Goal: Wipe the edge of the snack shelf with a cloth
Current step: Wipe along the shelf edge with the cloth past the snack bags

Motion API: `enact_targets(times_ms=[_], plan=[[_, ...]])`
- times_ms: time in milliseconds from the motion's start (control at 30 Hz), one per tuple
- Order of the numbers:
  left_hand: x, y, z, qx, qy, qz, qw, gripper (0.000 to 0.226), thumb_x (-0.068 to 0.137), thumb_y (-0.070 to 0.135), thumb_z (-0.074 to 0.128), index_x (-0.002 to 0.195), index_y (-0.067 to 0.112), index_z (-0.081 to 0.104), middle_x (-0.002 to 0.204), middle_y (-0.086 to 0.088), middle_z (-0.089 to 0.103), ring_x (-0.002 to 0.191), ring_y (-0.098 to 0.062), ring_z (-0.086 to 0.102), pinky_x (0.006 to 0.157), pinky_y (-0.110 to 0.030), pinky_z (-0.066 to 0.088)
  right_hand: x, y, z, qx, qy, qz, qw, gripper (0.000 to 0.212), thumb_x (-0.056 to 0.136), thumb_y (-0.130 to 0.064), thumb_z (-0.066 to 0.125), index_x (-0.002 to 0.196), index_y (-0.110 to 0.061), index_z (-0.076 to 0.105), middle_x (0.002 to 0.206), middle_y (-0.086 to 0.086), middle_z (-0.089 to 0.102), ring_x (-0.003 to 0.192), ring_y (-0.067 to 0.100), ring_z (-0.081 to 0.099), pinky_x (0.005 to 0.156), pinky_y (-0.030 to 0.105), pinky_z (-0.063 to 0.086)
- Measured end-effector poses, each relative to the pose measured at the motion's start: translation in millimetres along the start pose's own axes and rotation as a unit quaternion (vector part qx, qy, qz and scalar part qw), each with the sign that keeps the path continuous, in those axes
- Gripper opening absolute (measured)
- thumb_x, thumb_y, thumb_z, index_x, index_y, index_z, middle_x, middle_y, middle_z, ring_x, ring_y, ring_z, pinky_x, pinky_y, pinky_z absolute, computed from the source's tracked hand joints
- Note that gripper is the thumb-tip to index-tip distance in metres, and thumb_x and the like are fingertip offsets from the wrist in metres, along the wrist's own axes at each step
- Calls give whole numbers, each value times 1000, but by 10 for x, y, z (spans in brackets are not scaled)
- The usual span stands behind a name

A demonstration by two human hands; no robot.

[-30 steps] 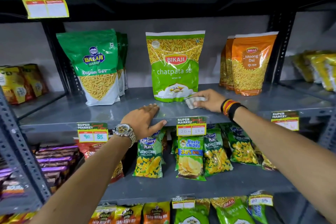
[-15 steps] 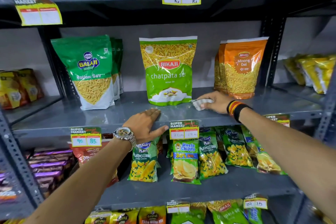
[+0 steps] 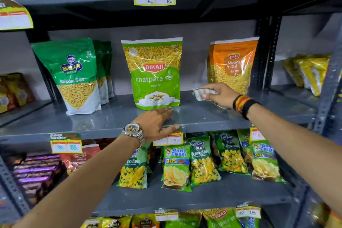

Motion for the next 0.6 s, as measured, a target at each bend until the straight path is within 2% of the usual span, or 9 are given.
enact_targets(times_ms=[67,133,200,267,333,400,500,600], plan=[[68,59,26,-1,-7,6,1000,86,93,74,28,150,12,43,153,-10,48,136,-28,49,108,-42,46,276,95,62,-23,0,3,1000,34,92,-22,65,125,-16,65,120,-3,64,110,15,58,100,31,43],[88,86,119,-2,-23,9,1000,85,95,72,30,155,12,35,158,-10,41,140,-27,45,111,-43,43,551,198,164,-38,16,15,999,35,89,-26,67,123,-17,67,122,3,68,113,22,62,100,35,47],[93,79,230,-6,-30,2,1000,85,95,74,25,159,18,23,163,-7,32,144,-27,41,112,-45,42,799,290,277,-45,19,31,998,35,88,-26,68,122,-15,67,122,8,69,113,26,62,93,29,47],[106,63,292,-14,-23,-9,1000,87,94,78,17,160,21,18,165,-4,28,145,-26,39,113,-45,41,1043,363,386,-55,11,40,998,37,89,-26,67,124,-14,65,125,8,67,115,27,61,85,22,40],[127,65,301,-23,-12,0,1000,88,94,76,15,159,17,23,164,-5,29,148,-23,34,121,-38,30,1288,443,471,-53,4,42,998,36,89,-24,67,123,-15,64,125,10,66,115,28,62,85,22,41],[130,75,287,-23,3,8,1000,83,97,70,24,158,14,26,164,-5,30,150,-20,30,121,-28,17,1506,524,528,-57,9,42,997,30,88,-21,67,118,-15,67,122,10,68,113,29,63,90,27,47],[126,61,303,-18,11,11,1000,80,99,69,28,159,16,25,164,-2,29,151,-16,26,120,-23,12,1776,646,547,-100,17,50,994,24,89,-23,61,109,-18,72,116,11,70,109,34,64,91,35,52],[121,48,330,-10,11,9,1000,82,98,72,24,160,17,23,165,1,26,152,-14,23,121,-21,9,2016,781,570,-114,18,59,992,26,89,-22,62,114,-17,71,121,10,68,113,35,62,91,34,49]])
Point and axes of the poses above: each hand's wrist, its own x-axis towards the middle knuckle, its own z-axis out of the palm, y = z × x, the point moved 1 cm from there along x, towards the middle knuckle
